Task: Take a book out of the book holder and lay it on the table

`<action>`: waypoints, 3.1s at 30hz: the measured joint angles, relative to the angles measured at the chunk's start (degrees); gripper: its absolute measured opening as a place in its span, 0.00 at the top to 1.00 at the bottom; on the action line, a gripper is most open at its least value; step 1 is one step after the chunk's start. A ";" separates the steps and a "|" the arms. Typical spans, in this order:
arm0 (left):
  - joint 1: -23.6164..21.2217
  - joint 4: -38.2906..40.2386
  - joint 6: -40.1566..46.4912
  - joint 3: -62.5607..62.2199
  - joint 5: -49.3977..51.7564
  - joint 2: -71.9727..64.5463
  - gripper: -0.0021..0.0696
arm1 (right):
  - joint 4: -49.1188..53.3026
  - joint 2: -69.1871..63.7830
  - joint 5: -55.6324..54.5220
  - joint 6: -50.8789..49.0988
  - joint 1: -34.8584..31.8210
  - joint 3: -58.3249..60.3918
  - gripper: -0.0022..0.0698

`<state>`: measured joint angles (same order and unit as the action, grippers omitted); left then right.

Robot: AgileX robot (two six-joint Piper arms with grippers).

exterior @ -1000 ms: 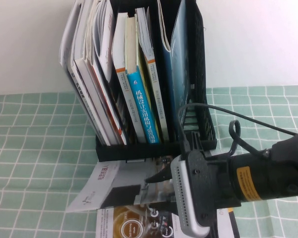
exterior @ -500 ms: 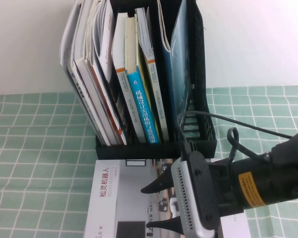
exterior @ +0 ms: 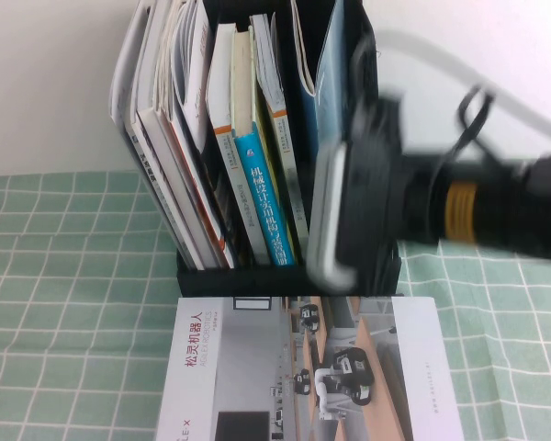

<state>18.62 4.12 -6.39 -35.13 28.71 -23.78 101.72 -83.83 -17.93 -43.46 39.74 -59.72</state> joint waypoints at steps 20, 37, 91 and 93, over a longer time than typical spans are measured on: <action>0.00 0.00 1.78 4.53 -5.45 0.00 0.97 | -82.96 14.48 70.36 62.09 0.00 -1.33 0.97; 0.00 4.64 1.99 13.07 -19.15 0.00 0.97 | -102.76 51.74 48.24 67.68 0.00 31.94 0.97; -0.22 6.12 0.73 17.56 -19.08 10.75 0.97 | -107.98 66.62 53.06 67.49 0.00 41.31 0.97; -1.49 6.12 0.31 19.91 -19.17 13.87 0.97 | -107.98 66.62 53.06 67.49 0.00 41.31 0.97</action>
<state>17.13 10.24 -6.08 -15.22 9.54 -9.91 -6.26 -17.21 35.13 24.02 39.74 -18.41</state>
